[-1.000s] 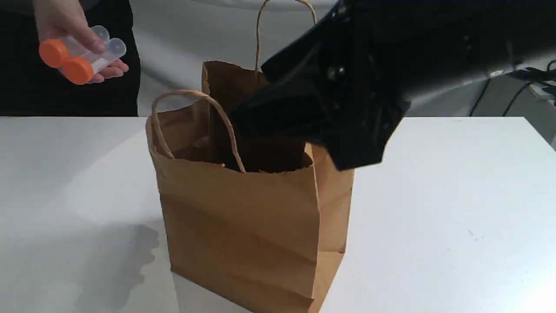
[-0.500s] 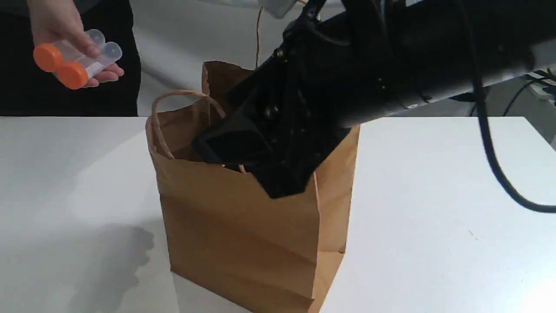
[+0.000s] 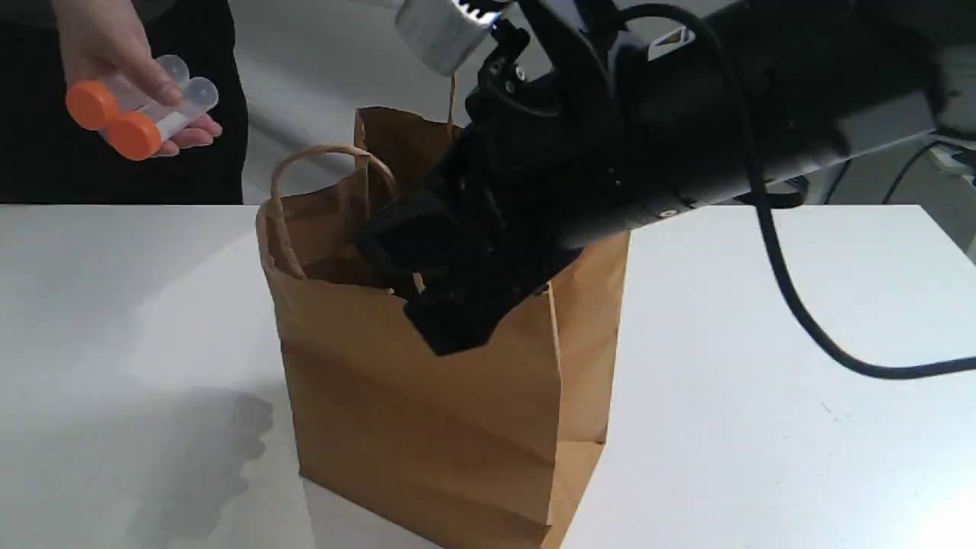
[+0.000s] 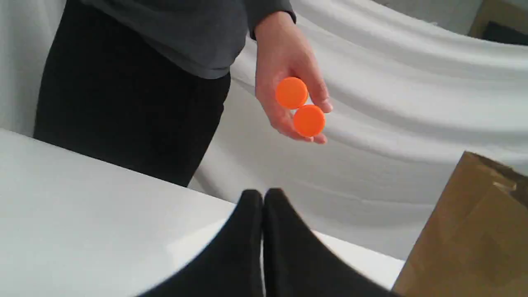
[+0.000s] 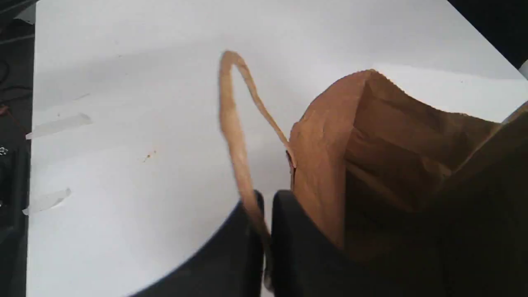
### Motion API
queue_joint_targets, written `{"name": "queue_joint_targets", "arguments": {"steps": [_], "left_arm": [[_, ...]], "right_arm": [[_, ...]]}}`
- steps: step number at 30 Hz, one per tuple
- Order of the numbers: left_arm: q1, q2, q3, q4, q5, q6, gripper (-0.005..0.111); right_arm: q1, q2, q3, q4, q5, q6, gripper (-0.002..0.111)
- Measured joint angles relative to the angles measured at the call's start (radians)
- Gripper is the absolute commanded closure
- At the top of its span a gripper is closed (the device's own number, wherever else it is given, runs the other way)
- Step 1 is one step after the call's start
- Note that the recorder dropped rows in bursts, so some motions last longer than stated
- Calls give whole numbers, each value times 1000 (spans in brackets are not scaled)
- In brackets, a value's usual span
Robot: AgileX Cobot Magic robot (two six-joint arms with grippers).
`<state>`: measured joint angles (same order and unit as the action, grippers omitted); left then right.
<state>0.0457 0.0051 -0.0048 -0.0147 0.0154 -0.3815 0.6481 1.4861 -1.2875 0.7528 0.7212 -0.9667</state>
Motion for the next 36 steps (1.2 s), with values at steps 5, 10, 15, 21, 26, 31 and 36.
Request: {"name": "queue_joint_targets", "arguments": {"steps": [5, 10, 15, 21, 26, 31, 36], "left_arm": [[0, -3, -84, 0, 131, -89, 107], [-5, 59, -298, 0, 216, -40, 107], [-90, 282, -525, 0, 286, 78, 107], [-261, 628, -819, -2, 382, 275, 107], [-315, 862, -1096, -16, 523, 446, 107], [-316, 1077, -1335, -72, 685, 640, 107], [-319, 1249, -1518, -101, 815, 782, 107]], "right_arm": [[0, 0, 0, -2, 9, 2, 108], [0, 0, 0, -2, 37, 4, 108], [0, 0, 0, -2, 48, 8, 108], [0, 0, 0, -2, 50, 15, 108], [0, 0, 0, -2, 54, 26, 108], [0, 0, 0, -2, 63, 27, 108], [0, 0, 0, -2, 71, 49, 108]]}}
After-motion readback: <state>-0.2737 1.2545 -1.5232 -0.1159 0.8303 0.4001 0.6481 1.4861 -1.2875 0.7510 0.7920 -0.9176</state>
